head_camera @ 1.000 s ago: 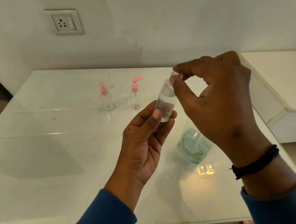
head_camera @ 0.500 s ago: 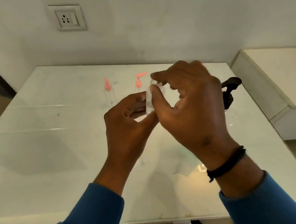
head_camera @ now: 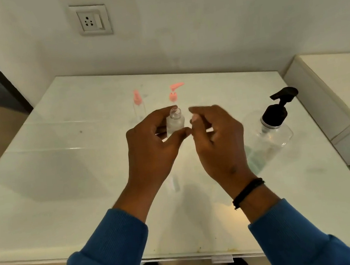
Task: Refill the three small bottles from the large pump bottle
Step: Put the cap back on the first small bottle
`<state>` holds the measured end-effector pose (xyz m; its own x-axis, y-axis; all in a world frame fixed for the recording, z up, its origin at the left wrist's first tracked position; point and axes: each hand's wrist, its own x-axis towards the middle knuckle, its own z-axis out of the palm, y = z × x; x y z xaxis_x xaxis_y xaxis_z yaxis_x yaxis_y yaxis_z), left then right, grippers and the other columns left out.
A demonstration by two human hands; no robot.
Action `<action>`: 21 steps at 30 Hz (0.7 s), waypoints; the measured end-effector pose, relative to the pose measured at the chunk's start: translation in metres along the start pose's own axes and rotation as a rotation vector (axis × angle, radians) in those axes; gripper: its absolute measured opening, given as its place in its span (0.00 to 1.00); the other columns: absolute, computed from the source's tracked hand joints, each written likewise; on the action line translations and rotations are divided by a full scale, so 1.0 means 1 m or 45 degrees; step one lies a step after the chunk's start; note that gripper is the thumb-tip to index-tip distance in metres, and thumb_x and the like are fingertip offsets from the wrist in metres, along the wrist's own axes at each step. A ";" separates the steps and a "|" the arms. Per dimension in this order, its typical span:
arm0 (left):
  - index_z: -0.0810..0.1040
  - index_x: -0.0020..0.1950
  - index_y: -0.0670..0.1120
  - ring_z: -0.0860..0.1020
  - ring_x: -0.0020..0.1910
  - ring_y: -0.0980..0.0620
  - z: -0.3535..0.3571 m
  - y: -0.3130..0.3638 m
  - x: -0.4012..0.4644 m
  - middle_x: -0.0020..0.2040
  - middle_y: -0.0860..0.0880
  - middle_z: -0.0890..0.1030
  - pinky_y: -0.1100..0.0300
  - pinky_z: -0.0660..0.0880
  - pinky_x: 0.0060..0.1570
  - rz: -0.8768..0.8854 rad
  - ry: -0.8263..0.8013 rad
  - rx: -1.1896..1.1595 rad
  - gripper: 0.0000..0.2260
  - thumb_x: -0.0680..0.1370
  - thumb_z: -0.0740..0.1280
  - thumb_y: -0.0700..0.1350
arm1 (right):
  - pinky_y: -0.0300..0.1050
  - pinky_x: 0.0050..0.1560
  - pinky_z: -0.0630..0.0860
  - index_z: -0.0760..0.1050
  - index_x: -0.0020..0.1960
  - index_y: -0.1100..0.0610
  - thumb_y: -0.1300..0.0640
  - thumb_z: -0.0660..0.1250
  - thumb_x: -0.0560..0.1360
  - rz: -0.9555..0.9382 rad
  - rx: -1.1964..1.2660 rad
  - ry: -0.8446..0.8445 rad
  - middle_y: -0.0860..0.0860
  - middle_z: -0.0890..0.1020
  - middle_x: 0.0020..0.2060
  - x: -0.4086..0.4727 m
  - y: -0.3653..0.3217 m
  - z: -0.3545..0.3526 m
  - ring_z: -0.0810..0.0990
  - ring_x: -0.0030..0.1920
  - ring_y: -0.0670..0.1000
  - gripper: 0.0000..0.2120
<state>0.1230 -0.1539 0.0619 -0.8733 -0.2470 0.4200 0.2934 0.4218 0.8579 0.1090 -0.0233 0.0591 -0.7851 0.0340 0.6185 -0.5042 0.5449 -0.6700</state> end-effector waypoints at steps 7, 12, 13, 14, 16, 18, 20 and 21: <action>0.83 0.59 0.50 0.84 0.48 0.58 0.002 -0.005 -0.001 0.48 0.59 0.85 0.67 0.80 0.49 -0.093 0.027 0.011 0.18 0.71 0.80 0.42 | 0.49 0.59 0.78 0.81 0.64 0.50 0.64 0.62 0.79 0.102 -0.409 -0.994 0.45 0.80 0.61 -0.027 0.022 0.015 0.80 0.56 0.51 0.18; 0.83 0.60 0.50 0.84 0.50 0.55 0.004 -0.004 -0.004 0.52 0.56 0.86 0.67 0.80 0.51 -0.115 0.016 0.014 0.19 0.70 0.80 0.44 | 0.49 0.63 0.77 0.77 0.70 0.51 0.70 0.62 0.77 0.011 -0.411 -1.260 0.47 0.78 0.68 -0.037 0.013 0.020 0.78 0.61 0.54 0.26; 0.83 0.60 0.50 0.84 0.50 0.55 0.004 -0.004 -0.004 0.53 0.55 0.86 0.66 0.81 0.52 -0.125 0.007 0.013 0.19 0.70 0.80 0.44 | 0.50 0.62 0.78 0.77 0.70 0.52 0.71 0.62 0.77 -0.002 -0.420 -1.276 0.49 0.78 0.67 -0.039 0.012 0.020 0.78 0.60 0.55 0.25; 0.83 0.61 0.50 0.84 0.51 0.55 0.005 -0.003 -0.004 0.53 0.55 0.86 0.64 0.81 0.52 -0.138 -0.005 0.005 0.20 0.70 0.80 0.44 | 0.50 0.61 0.77 0.77 0.70 0.54 0.71 0.63 0.78 -0.016 -0.440 -1.293 0.51 0.78 0.66 -0.040 0.011 0.019 0.78 0.60 0.56 0.24; 0.83 0.61 0.50 0.85 0.51 0.54 0.007 -0.003 -0.005 0.54 0.55 0.86 0.61 0.82 0.53 -0.156 -0.027 -0.013 0.20 0.70 0.80 0.44 | 0.49 0.58 0.75 0.77 0.68 0.57 0.71 0.64 0.78 -0.049 -0.481 -1.303 0.54 0.78 0.65 -0.042 0.010 0.019 0.76 0.60 0.57 0.21; 0.83 0.61 0.50 0.85 0.51 0.54 0.008 -0.003 -0.006 0.53 0.55 0.86 0.60 0.82 0.53 -0.159 -0.039 -0.023 0.20 0.70 0.81 0.44 | 0.49 0.57 0.75 0.77 0.67 0.58 0.71 0.64 0.79 -0.053 -0.502 -1.285 0.55 0.77 0.64 -0.044 0.011 0.019 0.76 0.59 0.57 0.19; 0.83 0.60 0.50 0.85 0.51 0.55 0.009 -0.003 -0.006 0.53 0.55 0.86 0.58 0.82 0.53 -0.167 -0.044 -0.035 0.20 0.69 0.81 0.44 | 0.52 0.59 0.78 0.76 0.68 0.57 0.70 0.65 0.79 -0.044 -0.528 -1.290 0.56 0.77 0.63 -0.044 0.012 0.021 0.76 0.58 0.58 0.19; 0.83 0.60 0.50 0.85 0.51 0.54 0.010 -0.003 -0.006 0.53 0.55 0.86 0.57 0.83 0.53 -0.176 -0.047 -0.040 0.20 0.69 0.81 0.44 | 0.52 0.59 0.78 0.75 0.69 0.57 0.69 0.64 0.80 -0.042 -0.552 -1.300 0.56 0.77 0.63 -0.044 0.014 0.023 0.76 0.58 0.58 0.19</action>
<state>0.1237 -0.1452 0.0542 -0.9197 -0.2682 0.2868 0.1810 0.3586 0.9158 0.1284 -0.0364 0.0136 -0.8019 -0.5834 -0.1292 -0.5183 0.7867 -0.3353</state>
